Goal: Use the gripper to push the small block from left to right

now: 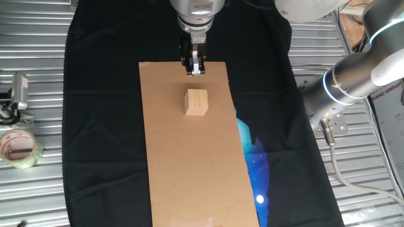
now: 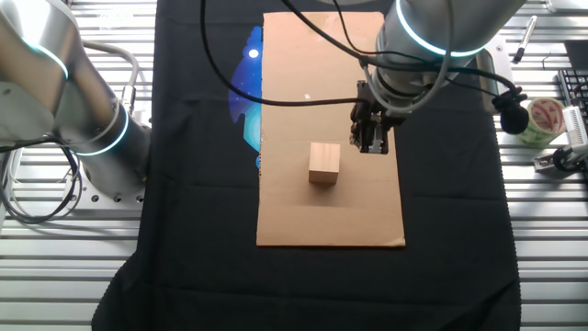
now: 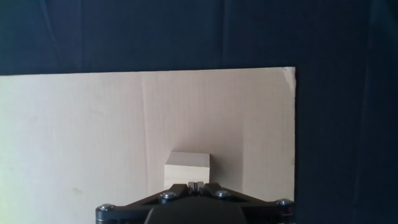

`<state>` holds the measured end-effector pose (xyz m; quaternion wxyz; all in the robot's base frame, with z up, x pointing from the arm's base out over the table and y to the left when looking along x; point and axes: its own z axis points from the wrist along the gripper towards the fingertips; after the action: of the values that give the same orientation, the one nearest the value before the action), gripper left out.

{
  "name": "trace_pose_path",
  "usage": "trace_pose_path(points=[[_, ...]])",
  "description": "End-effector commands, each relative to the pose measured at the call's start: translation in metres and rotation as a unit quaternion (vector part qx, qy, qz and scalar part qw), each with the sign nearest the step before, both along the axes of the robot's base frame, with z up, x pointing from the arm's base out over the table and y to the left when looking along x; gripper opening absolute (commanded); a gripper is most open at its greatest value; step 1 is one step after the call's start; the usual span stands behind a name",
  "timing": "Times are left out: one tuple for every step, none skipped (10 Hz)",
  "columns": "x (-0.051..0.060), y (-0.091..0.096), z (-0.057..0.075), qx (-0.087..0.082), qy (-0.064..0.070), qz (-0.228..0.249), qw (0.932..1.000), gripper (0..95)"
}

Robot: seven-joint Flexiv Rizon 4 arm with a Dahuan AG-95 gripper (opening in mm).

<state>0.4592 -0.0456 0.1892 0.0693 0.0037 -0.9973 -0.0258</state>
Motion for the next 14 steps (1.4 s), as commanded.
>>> trace_pose_path(points=[[0.0,0.0002,-0.0001,0.0,0.0,-0.005,1.0,0.0],[0.0,0.0002,-0.0001,0.0,0.0,-0.005,1.0,0.0],[0.0,0.0002,-0.0001,0.001,-0.001,-0.008,1.0,0.0],[0.0001,0.0002,-0.0001,0.001,0.0,-0.009,1.0,0.0],[0.0001,0.0003,-0.0002,0.003,-0.001,-0.007,1.0,0.0],[0.0001,0.0003,-0.0002,0.005,0.0,-0.007,1.0,0.0],[0.0001,0.0003,-0.0002,0.007,0.0,-0.005,1.0,0.0],[0.0001,0.0003,-0.0002,0.007,0.001,-0.004,1.0,0.0],[0.0001,0.0003,-0.0002,0.007,0.001,-0.004,1.0,0.0],[0.0001,0.0003,-0.0002,0.01,0.0,-0.003,0.9999,0.0],[0.0002,0.0004,-0.0002,0.007,-0.002,-0.005,1.0,0.0],[0.0003,0.0006,-0.0004,0.002,0.001,-0.018,0.9998,0.0],[0.0004,0.0006,-0.0004,0.0,0.005,-0.03,0.9995,0.0],[0.0004,0.0006,-0.0004,0.0,0.005,-0.034,0.9994,0.0]])
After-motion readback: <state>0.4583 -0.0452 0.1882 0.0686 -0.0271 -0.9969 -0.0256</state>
